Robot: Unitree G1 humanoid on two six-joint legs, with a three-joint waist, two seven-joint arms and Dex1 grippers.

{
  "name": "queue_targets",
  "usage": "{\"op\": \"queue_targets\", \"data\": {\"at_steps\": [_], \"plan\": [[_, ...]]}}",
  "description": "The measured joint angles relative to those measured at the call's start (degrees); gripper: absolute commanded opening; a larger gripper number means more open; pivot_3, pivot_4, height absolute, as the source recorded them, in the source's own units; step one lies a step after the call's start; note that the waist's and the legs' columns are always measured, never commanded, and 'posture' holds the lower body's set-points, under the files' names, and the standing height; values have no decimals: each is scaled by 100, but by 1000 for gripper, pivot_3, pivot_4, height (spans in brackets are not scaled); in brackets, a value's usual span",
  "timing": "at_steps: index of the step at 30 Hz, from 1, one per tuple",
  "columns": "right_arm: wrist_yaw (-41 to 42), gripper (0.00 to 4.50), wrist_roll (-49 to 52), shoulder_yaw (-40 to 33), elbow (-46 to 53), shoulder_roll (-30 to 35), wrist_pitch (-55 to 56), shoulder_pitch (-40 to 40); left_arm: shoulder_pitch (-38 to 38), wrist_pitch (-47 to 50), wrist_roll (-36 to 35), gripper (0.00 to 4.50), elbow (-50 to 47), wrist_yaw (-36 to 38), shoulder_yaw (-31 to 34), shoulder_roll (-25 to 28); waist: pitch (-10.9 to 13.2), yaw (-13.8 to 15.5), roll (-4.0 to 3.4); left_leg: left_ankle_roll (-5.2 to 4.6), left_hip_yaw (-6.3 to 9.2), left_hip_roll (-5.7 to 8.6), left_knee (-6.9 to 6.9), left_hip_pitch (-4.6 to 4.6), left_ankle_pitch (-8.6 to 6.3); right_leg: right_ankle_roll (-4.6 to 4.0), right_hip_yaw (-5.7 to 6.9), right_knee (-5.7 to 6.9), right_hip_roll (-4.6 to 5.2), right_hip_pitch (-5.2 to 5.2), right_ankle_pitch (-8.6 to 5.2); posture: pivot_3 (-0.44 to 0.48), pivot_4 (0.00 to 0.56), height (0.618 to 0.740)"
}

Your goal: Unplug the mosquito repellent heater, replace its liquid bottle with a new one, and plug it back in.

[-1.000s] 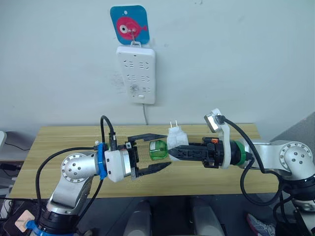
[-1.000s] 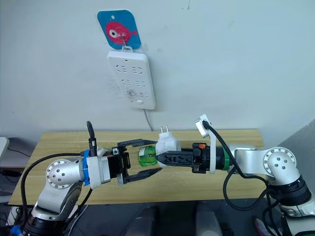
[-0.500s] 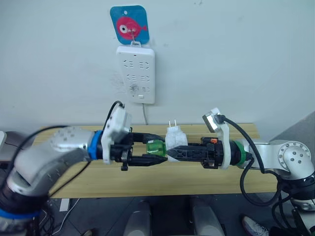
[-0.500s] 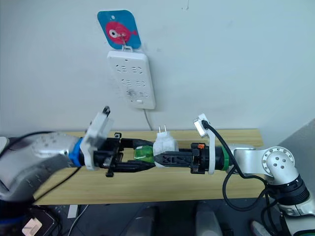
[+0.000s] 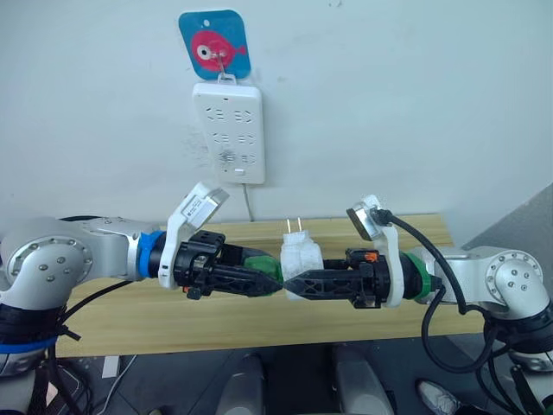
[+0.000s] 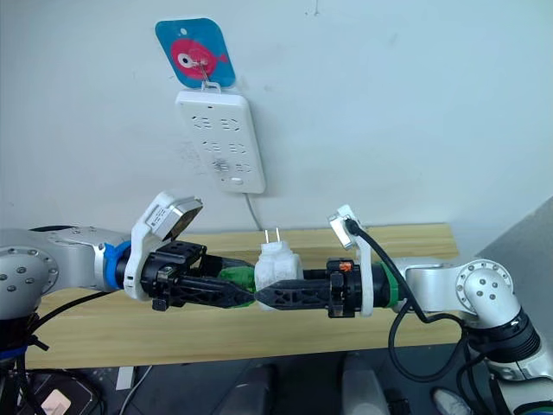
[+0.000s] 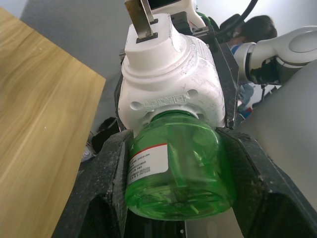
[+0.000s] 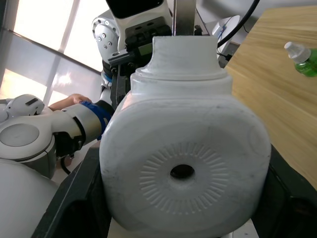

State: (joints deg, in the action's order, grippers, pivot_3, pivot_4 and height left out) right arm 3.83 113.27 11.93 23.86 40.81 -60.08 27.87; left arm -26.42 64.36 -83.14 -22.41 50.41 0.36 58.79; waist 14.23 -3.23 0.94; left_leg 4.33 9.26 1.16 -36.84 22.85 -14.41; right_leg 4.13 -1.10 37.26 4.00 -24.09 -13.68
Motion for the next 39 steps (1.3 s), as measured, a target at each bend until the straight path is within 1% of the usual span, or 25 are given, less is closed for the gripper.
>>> {"op": "queue_targets", "data": {"at_steps": [1, 3, 4, 6, 7, 8, 10, 12, 13, 14, 16, 19, 23, 26, 31, 32, 36, 37, 38, 39], "plan": [[-6, 3034, -1, 0, -2, 7, -2, -2, 73, -61, 49, 2241, -47, -30, 49, -72, 0, 2, 0, 0, 0, 0, -1, 0, 0, 0, 0, 0, 0, 0, 0, 5, 227, 740], [-4, 3034, 1, -9, -63, 42, 8, -3, 266, -285, 286, 3019, -157, -81, 147, -260, 0, 5, 0, 0, -2, 0, -1, 1, 0, -1, -2, -1, 0, -1, 1, 6, 228, 740], [-37, 3034, -16, -14, -93, 88, 5, -5, 361, -427, 514, 3264, -237, -49, 168, -271, 0, 5, 0, 0, -2, -1, -1, 0, 0, -3, -2, -2, 0, 0, 2, 7, 228, 740], [-54, 3034, -68, -75, -241, 169, 1, -35, 622, -809, 1125, 3883, -445, 182, 242, -241, 0, 5, 0, 0, -7, 0, 2, 0, 0, -27, -6, -4, 0, -3, 16, 7, 228, 740], [-58, 3034, -82, -104, -274, 171, 2, -36, 778, -1077, 1448, 4290, -590, 344, 255, -238, 0, 4, 0, 0, -7, 0, 5, 1, 0, -28, -5, -5, 0, -3, 16, 6, 229, 740], [-57, 3034, -86, -123, -277, 172, 1, -37, 960, -1377, 1778, 4477, -745, 513, 267, -236, 0, 4, 0, 0, -9, -1, 9, 1, 0, -29, -6, -8, 0, -4, 16, 6, 229, 740], [-54, 3034, -98, -144, -278, 175, -11, -40, 1354, -2004, 2439, 4500, -1010, 804, 279, -238, 0, 7, 0, 0, -9, -1, 14, 2, 0, -30, -7, -14, 0, -4, 16, 9, 229, 740], [-49, 3034, -126, -156, -282, 176, -36, -48, 1738, -2956, 3403, 4500, -1146, 978, 253, -388, 0, 36, -1, 0, -10, 1, 16, 3, 0, -30, -7, -18, 1, -3, 16, 12, 229, 740], [-49, 3034, -127, -160, -284, 178, -36, -49, 1858, -3453, 3867, 4500, -1140, 1001, 214, -526, 0, 51, -1, 0, -10, 1, 15, 3, 0, -30, -8, -19, 1, -3, 17, 12, 229, 740], [-50, 3034, -128, -163, -285, 180, -37, -49, 1975, -4062, 4381, 4500, -1082, 997, 179, -767, 0, 78, -1, 0, -10, 1, 15, 4, 0, -30, -8, -22, 1, -1, 17, 13, 229, 740], [-50, 3034, -129, -165, -286, 176, -41, -46, 2109, -5272, 5179, 4500, -838, 985, 136, -1295, -1, 132, -1, 0, -11, 1, 10, 6, 0, -31, -7, -23, 2, 0, 19, 11, 229, 740], [-51, 3034, -129, -165, -291, 162, -45, -34, 2312, -6678, 5876, 4500, -449, 1024, 129, -1844, -1, 169, 0, 0, -7, 2, 6, 9, 0, -32, -6, -23, 4, 2, 20, 12, 229, 740], [-53, 3034, -129, -165, -296, 150, -46, -22, 2386, -7638, 6214, 4500, -167, 1005, 123, -2221, -1, 167, 0, 0, -5, 4, 3, 9, 0, -31, -5, -19, 6, 2, 21, 7, 229, 740], [-53, 3034, -129, -165, -297, 150, -48, -22, 2334, -7978, 6287, 3904, -126, 1017, 121, -2295, -2, 162, 0, 0, -5, 3, 1, 8, 0, -31, -4, -15, 6, 2, 21, 7, 229, 740], [-57, 3034, -129, -169, -307, 154, -45, -22, 2357, -8095, 6281, 2308, -126, 1062, -1, -2287, -1, 152, 0, 0, -5, 3, 0, 7, 0, -30, -3, -14, 5, 3, 21, 4, 228, 740], [-57, 3034, -129, -169, -312, 154, -47, -22, 2357, -8085, 6277, 2237, -128, 1063, -5, -2282, -1, 150, 0, -1, -5, 3, 0, 7, 0, -30, -3, -13, 5, 3, 21, 5, 228, 740], [-57, 3034, -128, -169, -315, 155, -52, -22, 2353, -7887, 6188, 2237, -211, 1051, -14, -2195, -1, 147, 0, -1, -4, 3, -1, 7, 0, -30, -2, -11, 4, 3, 21, 8, 227, 740], [-57, 3034, -128, -169, -316, 155, -60, -22, 2345, -7766, 6127, 2237, -258, 1053, -18, -2129, -1, 145, 0, -1, -3, 3, -1, 7, 0, -30, -1, -10, 4, 3, 21, 9, 227, 740], [-57, 3034, -127, -168, -317, 155, -75, -22, 2320, -7426, 5970, 2237, -393, 1040, -23, -1963, -1, 141, 0, -1, -2, 3, -1, 7, 0, -29, -1, -8, 4, 3, 21, 12, 226, 740], [-56, 3034, -126, -168, -317, 155, -79, -22, 2312, -7368, 5944, 2237, -418, 1039, -23, -1934, -1, 139, 0, -1, -1, 3, -1, 7, 0, -29, 0, -9, 4, 3, 21, 16, 226, 740]]}}
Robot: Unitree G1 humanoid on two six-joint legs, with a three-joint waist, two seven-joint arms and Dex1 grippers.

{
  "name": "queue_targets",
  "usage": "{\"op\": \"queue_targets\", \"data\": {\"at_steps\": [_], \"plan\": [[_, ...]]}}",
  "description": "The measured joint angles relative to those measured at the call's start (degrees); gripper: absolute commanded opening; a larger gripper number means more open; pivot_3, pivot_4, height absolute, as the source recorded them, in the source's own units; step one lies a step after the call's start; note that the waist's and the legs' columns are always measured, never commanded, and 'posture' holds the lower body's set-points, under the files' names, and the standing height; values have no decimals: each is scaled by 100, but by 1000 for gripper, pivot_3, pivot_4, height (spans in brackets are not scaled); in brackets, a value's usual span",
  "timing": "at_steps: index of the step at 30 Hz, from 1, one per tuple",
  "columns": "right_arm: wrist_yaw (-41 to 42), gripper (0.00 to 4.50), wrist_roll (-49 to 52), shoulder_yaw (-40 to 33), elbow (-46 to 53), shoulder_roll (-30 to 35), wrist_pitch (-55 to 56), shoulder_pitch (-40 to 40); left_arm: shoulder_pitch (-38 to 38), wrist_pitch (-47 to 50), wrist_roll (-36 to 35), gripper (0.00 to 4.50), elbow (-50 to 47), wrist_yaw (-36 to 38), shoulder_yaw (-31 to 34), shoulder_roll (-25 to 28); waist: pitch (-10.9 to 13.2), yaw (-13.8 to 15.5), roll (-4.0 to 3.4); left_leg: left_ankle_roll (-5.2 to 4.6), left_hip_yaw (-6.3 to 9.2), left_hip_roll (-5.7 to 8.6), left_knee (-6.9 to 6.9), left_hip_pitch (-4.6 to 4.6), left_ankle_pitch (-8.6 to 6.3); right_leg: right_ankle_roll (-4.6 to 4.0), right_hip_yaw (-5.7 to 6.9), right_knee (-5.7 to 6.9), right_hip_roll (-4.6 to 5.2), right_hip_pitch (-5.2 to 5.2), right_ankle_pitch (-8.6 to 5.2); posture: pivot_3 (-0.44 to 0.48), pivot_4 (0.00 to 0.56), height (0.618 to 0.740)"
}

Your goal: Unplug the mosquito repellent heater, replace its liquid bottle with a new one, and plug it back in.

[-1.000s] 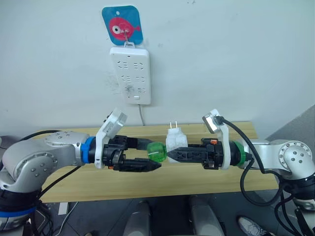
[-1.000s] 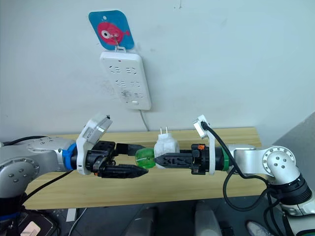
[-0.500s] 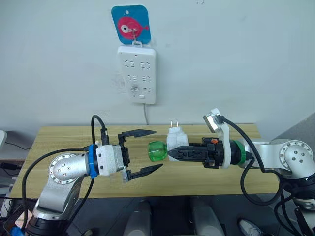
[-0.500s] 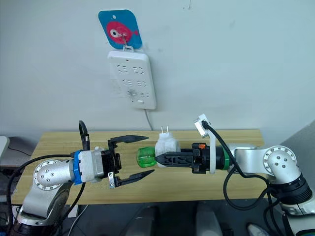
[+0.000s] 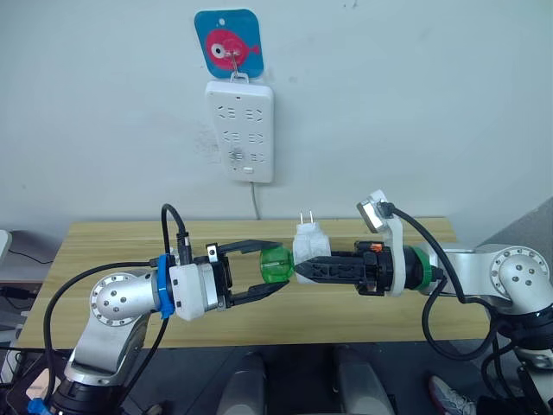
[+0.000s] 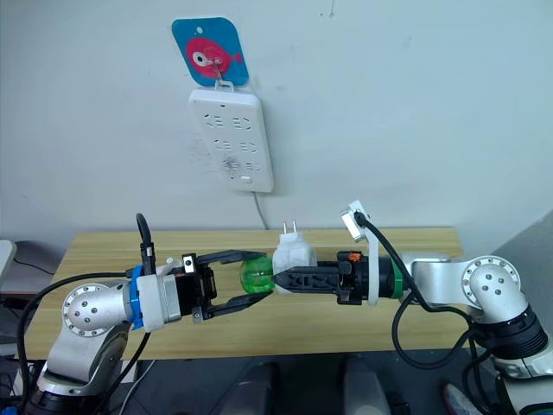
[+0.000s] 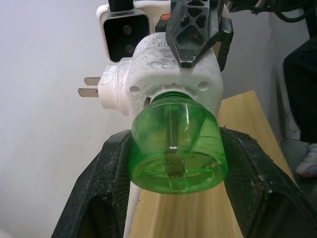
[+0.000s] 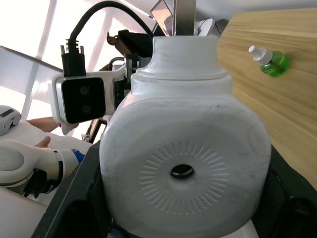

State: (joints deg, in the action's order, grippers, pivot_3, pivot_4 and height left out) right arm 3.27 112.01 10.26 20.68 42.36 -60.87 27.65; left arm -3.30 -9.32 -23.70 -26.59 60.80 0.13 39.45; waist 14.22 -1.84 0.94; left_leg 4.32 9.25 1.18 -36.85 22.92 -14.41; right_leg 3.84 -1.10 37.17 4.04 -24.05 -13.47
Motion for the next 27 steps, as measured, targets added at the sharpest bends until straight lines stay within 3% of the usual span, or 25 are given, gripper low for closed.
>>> {"op": "queue_targets", "data": {"at_steps": [1, 5, 7, 10, 16, 21, 24, 27], "plan": [[-1, 3034, -1, -1, -6, 4, -4, 0, -42, 359, -176, 2237, -84, -29, -13, 114, 0, 0, 0, 0, 0, 1, -1, -1, 0, 0, 0, 3, 0, 1, 0, 16, 226, 740], [13, 3034, -17, 0, -65, 6, 17, 36, -809, 3906, -3104, 2237, -409, -780, -31, 1373, 3, -15, 4, -1, 12, -1, -2, -6, 1, 31, 8, 16, -3, 1, -19, 21, 226, 740], [36, 3034, 17, 11, -26, -11, 8, 57, -1218, 4958, -4163, 2237, -112, -810, 25, 1691, 3, -40, 4, -1, 10, -1, -3, -7, 1, 31, 10, 19, -4, 1, -20, 21, 226, 740], [33, 3034, 55, -2, 25, 7, 10, 105, -1427, 5689, -4720, 2237, 141, -698, 232, 1900, 3, -89, 4, -1, 5, -2, 1, -9, 1, 29, 7, 17, -5, 0, -20, 16, 222, 740], [42, 3034, -2, -13, -75, 207, -95, 32, -835, 5878, -4530, 2237, 232, -356, 619, 1982, 3, -129, 3, -1, 2, -3, 12, -6, 1, -1, 5, 10, -4, -7, -5, 12, 220, 740], [67, 3034, -91, -49, -140, 676, -232, 26, -342, 5516, -3832, 2237, 141, -42, 721, 1976, 3, -98, 3, -1, -3, -2, 11, -4, 1, -1, 1, -3, -3, -3, -5, 13, 223, 740], [234, 3034, -1560, 27, -249, 976, -236, 15, -15, 5016, -3131, 2237, 160, -175, 790, 1704, 3, -79, 2, -1, -6, -1, 10, -4, 1, 1, 0, -4, -3, -4, -5, 11, 226, 740], [284, 3034, -4150, 809, -476, 1039, 227, 32, 95, 4359, -2306, 2237, 278, -661, 787, 1070, 2, -44, 4, 1, -3, -3, 6, -2, 1, 27, 3, -2, -3, -8, -19, 16, 226, 740]]}}
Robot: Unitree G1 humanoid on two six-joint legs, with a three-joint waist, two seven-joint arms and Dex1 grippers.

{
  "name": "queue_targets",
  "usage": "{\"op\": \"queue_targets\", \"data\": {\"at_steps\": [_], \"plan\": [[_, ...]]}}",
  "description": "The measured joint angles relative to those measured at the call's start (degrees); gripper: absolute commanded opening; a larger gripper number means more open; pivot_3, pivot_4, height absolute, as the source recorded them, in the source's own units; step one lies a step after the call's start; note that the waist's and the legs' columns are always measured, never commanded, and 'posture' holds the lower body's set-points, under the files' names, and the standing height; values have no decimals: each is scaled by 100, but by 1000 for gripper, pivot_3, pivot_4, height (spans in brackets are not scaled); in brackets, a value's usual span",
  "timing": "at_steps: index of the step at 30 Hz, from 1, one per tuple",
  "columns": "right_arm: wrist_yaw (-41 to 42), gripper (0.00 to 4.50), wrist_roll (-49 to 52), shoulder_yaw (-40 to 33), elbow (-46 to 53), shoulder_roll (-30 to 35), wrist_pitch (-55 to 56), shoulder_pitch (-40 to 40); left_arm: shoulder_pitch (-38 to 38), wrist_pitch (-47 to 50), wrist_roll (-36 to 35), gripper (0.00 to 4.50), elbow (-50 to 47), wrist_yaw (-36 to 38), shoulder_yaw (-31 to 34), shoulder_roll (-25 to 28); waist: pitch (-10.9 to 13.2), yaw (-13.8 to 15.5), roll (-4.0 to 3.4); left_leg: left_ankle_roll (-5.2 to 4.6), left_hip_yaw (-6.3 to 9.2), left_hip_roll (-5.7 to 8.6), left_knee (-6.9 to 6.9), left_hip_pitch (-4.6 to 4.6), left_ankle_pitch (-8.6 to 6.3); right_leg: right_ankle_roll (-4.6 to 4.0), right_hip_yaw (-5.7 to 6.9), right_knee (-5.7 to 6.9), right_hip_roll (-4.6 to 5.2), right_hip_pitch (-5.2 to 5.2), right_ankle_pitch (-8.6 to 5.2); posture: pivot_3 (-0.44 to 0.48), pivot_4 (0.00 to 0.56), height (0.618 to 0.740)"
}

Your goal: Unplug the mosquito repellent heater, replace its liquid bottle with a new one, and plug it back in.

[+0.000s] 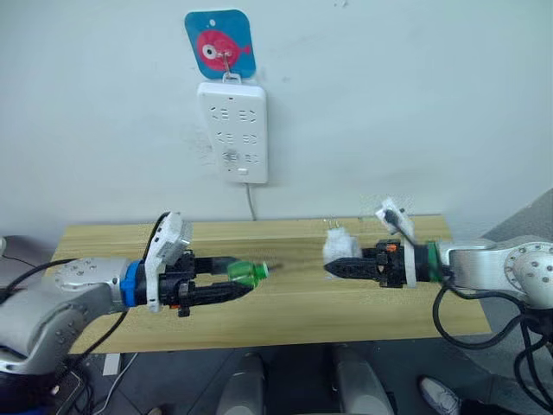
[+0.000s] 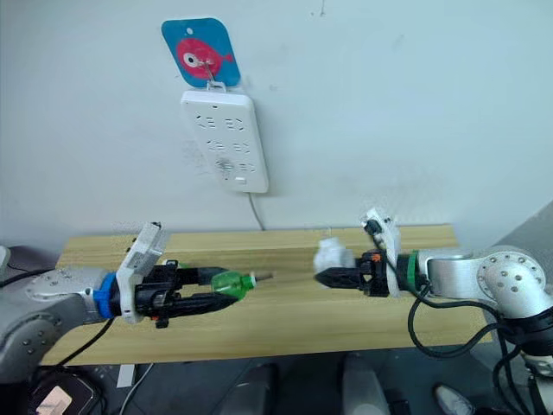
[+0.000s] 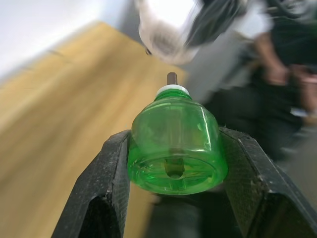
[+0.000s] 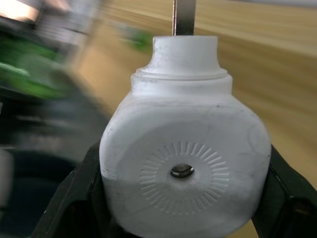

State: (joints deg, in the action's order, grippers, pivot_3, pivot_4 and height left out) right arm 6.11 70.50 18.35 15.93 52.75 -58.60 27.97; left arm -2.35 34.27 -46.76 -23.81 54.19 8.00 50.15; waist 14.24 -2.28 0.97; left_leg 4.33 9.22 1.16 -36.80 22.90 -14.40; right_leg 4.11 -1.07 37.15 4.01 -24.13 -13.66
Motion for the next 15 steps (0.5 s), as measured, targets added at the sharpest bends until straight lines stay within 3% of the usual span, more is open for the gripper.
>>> {"op": "queue_targets", "data": {"at_steps": [2, 6, 10, 15], "plan": [[47, 3034, -1416, 489, -355, -179, 404, 7, 121, -413, 517, 2237, 30, -87, -57, -118, 0, 0, 0, 1, -5, 0, 2, -1, 0, -9, -6, -2, 1, -2, 6, 20, 227, 740], [115, 3034, -2846, 823, -1274, -829, 467, 331, 426, -823, 1024, 2237, -7, -7, -261, -239, 0, -25, 0, 1, -11, 1, 5, 1, -1, -28, -15, -2, 3, -5, 18, 29, 228, 740], [285, 3034, -3797, 864, -2341, -1476, 319, 782, 646, -1101, 1305, 2237, -44, 158, -383, -301, 0, 12, -1, 1, -5, 1, 5, 0, -1, -29, -9, -1, 3, -3, 18, 41, 227, 740], [741, 3034, -4373, 857, -2791, -1676, 226, 791, 677, -1237, 1477, 2237, -16, 169, -382, -345, 0, 77, -1, 0, -3, 8, 4, 3, -1, -28, -9, -6, 7, 1, 18, 44, 223, 740]]}}
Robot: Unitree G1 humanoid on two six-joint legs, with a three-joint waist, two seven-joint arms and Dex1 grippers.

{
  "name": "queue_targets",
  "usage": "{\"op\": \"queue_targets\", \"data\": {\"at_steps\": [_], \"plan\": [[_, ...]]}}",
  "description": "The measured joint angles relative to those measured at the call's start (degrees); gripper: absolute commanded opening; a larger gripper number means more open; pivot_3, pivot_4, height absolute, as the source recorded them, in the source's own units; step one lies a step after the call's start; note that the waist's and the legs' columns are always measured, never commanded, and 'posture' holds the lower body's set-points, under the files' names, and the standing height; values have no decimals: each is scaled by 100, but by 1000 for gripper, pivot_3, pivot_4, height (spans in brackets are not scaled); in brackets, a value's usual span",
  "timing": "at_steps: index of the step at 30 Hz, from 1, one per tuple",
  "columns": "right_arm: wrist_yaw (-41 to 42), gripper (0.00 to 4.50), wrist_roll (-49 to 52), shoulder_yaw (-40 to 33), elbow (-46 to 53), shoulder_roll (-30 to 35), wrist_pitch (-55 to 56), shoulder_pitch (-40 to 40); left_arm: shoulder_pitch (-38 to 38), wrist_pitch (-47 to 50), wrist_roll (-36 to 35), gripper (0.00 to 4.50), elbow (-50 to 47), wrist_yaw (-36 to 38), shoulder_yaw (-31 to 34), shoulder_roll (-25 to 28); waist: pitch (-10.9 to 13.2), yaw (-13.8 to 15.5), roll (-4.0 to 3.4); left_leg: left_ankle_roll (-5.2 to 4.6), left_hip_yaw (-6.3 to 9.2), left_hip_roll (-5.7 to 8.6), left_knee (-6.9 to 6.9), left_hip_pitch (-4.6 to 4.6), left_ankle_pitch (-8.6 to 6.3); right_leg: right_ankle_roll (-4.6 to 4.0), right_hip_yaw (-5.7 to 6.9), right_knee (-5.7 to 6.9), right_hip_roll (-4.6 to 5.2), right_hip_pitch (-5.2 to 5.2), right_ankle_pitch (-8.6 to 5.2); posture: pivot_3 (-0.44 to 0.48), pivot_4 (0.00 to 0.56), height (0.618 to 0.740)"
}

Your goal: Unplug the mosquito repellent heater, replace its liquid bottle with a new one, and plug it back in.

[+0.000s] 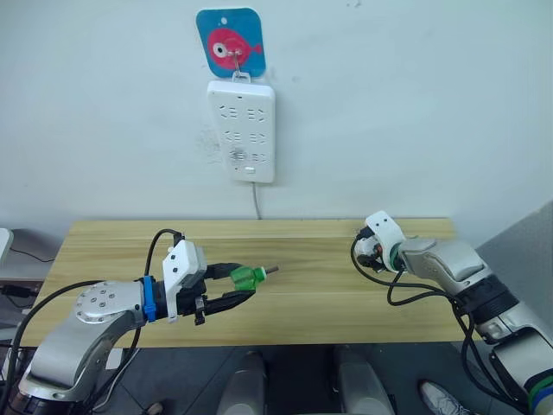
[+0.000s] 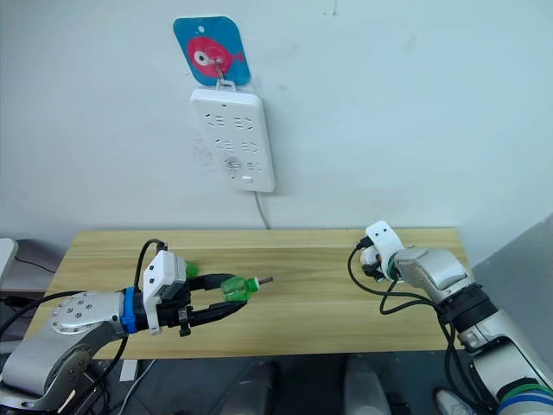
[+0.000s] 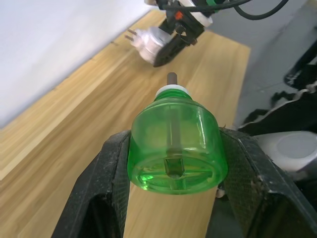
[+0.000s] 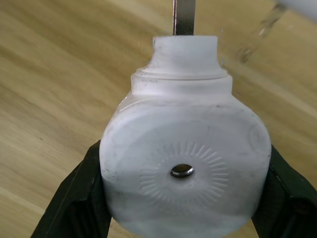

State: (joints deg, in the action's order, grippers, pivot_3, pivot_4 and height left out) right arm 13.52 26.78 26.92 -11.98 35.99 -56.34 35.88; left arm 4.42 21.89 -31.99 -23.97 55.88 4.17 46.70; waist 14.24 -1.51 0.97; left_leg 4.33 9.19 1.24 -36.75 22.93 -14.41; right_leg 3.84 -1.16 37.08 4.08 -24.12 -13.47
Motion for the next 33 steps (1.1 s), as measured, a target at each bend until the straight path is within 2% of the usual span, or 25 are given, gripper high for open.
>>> {"op": "queue_targets", "data": {"at_steps": [4, 6, 9, 13, 16, 20, 23, 25, 27, 28, 33], "plan": [[278, 3034, -330, -124, -80, -83, -153, -2, 22, -100, 120, 2237, -2, 72, -26, -43, 0, -21, -1, 0, 0, -4, 0, -5, 0, -1, 3, 8, -1, -1, 0, 40, 224, 740], [385, 3764, -479, -205, -81, -143, -220, -12, 23, -111, 189, 2237, -3, 104, -73, -81, -1, -26, -1, 0, 1, -4, 0, -6, 0, -1, 3, 12, -2, -1, -1, 35, 223, 740], [491, 4500, -671, -304, -47, -192, -285, -52, -33, -104, 199, 2237, -2, 99, -147, -187, -1, -31, -1, 0, 0, -4, -6, -5, 0, 0, 3, 12, -2, 1, 0, 24, 222, 740], [598, 4500, -793, -515, 509, -126, -504, -281, -167, -107, 287, 2237, 31, 105, -181, -205, -1, -31, -2, 0, 1, -4, -6, -6, 0, 1, 3, 13, -2, 1, 0, 10, 220, 740], [621, 4500, -772, -880, 1294, 67, -836, -667, -200, -115, 295, 2237, 85, 110, -183, -264, -2, -25, -3, 0, 2, -2, -6, -4, 0, 1, 3, 12, -1, 2, 0, 5, 221, 740], [629, 4500, -602, -1812, 2787, 288, -1315, -1232, -142, -163, 302, 2237, 139, 38, -168, -505, -2, -29, -4, 0, 3, -4, -5, -2, 0, 1, 6, 11, -1, 1, 0, -15, 223, 740], [675, 4500, -63, -2755, 4166, -147, -1657, -1532, -123, -287, 313, 2237, 132, -283, -155, -960, -4, -51, -5, -1, 3, -9, -6, -10, 0, 1, 9, 15, -3, 6, 0, -34, 221, 740], [737, 4500, 324, -3034, 4857, -561, -1685, -1730, -132, -343, 317, 2237, 130, -541, -165, -1285, -6, -51, -2, 0, 4, -10, -11, -12, 0, 2, 12, 17, -4, 9, 0, -50, 217, 740], [571, 4500, 1296, -3970, 5036, -2036, -1812, -1849, -277, -392, 358, 2237, 139, -1046, -160, -1885, -9, -49, 1, -1, 5, -11, -16, -19, 0, 4, 10, 18, -4, 17, 8, -58, 213, 740], [482, 4500, 1762, -4182, 5066, -2584, -1949, -1851, -398, -496, 423, 2237, 135, -1254, -227, -2146, -10, -49, -1, 0, 3, -10, -19, -18, 1, 5, 7, 20, -5, 16, 17, -60, 213, 740], [-261, 4500, 2974, -4741, 5022, -3653, -2573, -1711, -518, -877, 748, 2237, 84, -1702, -366, -2531, -26, -64, -16, 2, 1, -5, -19, -19, 2, 2, 2, 15, -4, 17, 25, -62, 207, 740]]}}
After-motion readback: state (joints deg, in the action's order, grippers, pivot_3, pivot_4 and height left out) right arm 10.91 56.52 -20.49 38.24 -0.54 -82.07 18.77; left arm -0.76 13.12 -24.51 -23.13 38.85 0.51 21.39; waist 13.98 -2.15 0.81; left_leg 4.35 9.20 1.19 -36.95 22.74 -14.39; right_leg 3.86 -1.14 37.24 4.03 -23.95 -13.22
